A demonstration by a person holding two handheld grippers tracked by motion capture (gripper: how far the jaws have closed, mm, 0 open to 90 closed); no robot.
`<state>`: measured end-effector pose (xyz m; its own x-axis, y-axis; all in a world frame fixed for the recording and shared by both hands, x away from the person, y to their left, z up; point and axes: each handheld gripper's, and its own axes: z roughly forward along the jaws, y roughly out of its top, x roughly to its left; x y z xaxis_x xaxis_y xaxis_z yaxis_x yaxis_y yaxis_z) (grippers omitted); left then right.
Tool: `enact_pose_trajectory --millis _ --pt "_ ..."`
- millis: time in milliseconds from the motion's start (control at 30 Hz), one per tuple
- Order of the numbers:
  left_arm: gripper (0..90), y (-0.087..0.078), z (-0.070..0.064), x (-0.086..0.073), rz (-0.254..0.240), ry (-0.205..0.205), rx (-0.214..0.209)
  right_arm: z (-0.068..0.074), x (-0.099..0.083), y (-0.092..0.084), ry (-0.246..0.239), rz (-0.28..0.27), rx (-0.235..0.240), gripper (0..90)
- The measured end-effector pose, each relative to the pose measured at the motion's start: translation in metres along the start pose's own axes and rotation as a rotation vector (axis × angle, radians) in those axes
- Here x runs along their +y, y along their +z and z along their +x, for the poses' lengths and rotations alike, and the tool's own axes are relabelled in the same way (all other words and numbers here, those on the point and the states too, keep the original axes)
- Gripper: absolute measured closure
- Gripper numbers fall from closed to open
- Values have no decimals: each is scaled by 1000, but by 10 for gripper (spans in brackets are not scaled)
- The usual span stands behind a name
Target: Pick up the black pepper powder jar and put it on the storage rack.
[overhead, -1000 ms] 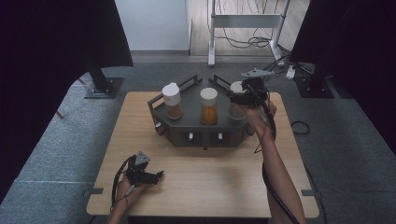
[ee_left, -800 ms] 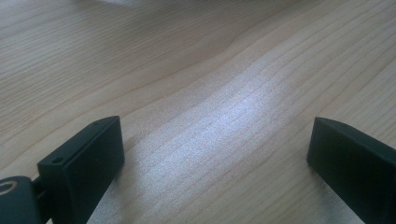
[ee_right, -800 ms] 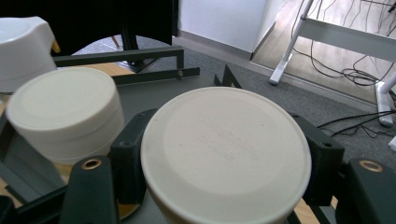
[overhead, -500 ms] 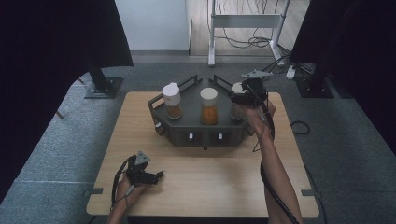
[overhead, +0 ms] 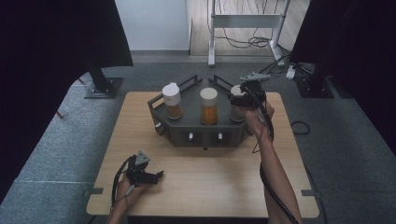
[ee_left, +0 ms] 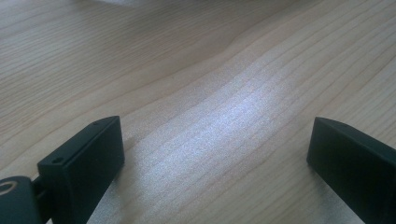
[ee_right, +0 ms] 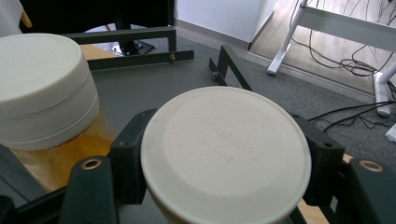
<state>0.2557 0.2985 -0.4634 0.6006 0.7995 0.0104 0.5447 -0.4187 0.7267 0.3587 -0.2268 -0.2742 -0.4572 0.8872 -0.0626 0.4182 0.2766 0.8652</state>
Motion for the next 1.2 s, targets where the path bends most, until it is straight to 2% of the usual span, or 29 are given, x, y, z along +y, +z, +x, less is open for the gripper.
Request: enact_pose_trajectory --millis 333,667,1033,1200 --pt "37 0 0 0 0 0 0 -7 -7 -4 36 -15 10 326" --pt "37 0 0 0 0 0 0 -10 -15 -7 52 -37 15 324" --pt "37 0 0 0 0 0 0 -8 -14 -8 30 -25 1 319" --pt "37 0 0 0 0 0 0 -11 -15 -8 45 -16 -10 317"
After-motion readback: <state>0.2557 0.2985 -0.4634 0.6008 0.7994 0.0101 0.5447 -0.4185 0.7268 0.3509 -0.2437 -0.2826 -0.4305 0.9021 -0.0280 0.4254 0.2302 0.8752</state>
